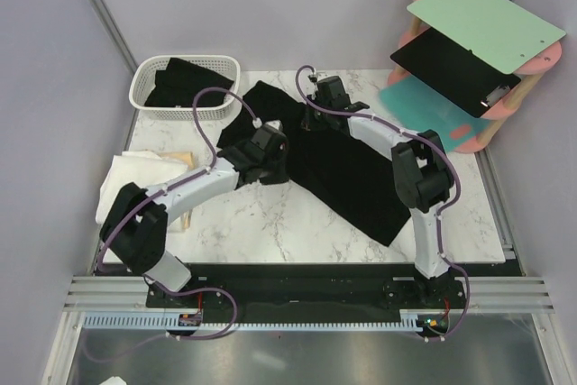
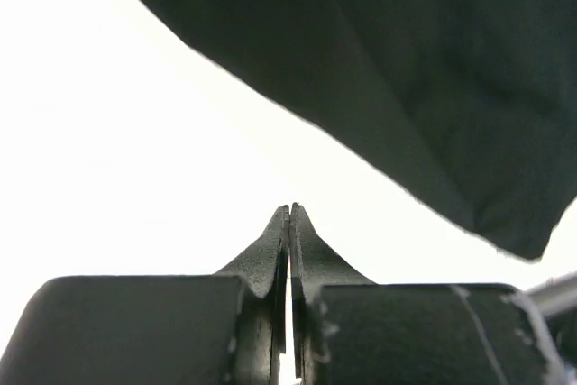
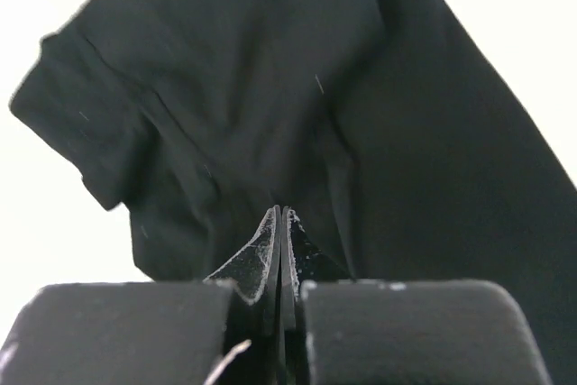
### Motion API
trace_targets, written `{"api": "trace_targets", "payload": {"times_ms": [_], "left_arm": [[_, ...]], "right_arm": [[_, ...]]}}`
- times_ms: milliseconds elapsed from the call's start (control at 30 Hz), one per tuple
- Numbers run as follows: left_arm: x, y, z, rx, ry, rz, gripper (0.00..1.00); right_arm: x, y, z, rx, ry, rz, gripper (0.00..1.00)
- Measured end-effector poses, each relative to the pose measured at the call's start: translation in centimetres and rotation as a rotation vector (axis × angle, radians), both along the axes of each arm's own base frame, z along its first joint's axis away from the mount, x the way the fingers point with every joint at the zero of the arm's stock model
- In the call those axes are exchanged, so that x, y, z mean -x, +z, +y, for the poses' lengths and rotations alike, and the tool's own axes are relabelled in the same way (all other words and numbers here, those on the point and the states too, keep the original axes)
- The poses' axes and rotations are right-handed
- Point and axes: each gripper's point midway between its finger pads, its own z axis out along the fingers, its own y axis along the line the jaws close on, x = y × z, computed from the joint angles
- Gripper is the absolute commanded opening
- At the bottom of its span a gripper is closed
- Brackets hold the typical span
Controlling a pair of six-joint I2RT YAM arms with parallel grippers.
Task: Fold and stack the t-shirts
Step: Rotate the tshirt 90 degrees
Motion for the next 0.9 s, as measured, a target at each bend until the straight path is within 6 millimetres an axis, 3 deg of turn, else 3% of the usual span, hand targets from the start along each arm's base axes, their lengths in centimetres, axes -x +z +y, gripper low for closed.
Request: {"api": "trace_targets", "payload": {"times_ms": [67,167,400,567,700,900], "left_arm": [[2.2,-1.8,-1.8,0.014,-0.053,0.051,0.02],[4.3,-3.1,-5.7,0.075,-0.132,0.088,0.02],[6.3,-5.2,-11.6,0.2,-0.221,0.133,0.02],[7.2,-7.1,-14.0,0.244,-0.259,0.171,0.02],[7.5,-7.7,-15.3,0.267,-0.277,0.179,0.02],[7.2,-6.6,-16.6,0.316,-0.298,0.134,0.02]], "right_arm": [[-1.6,0.0,0.9,-0.045,0.026,-0.014,0.0],[-3.5,0.4,1.6,-0.096,0.046,-0.038,0.0],[-7.7,-0.1,1.9,-0.166,0.055,-0.068,0.0],[-9.2,-3.6,2.1,-0.179,0.061,-0.016,0.0],[-9.1,-6.1,2.5,-0.186,0.066,0.039,0.0],[-9.4,-6.1,2.3,-0.198,0.06,0.049,0.0]]}}
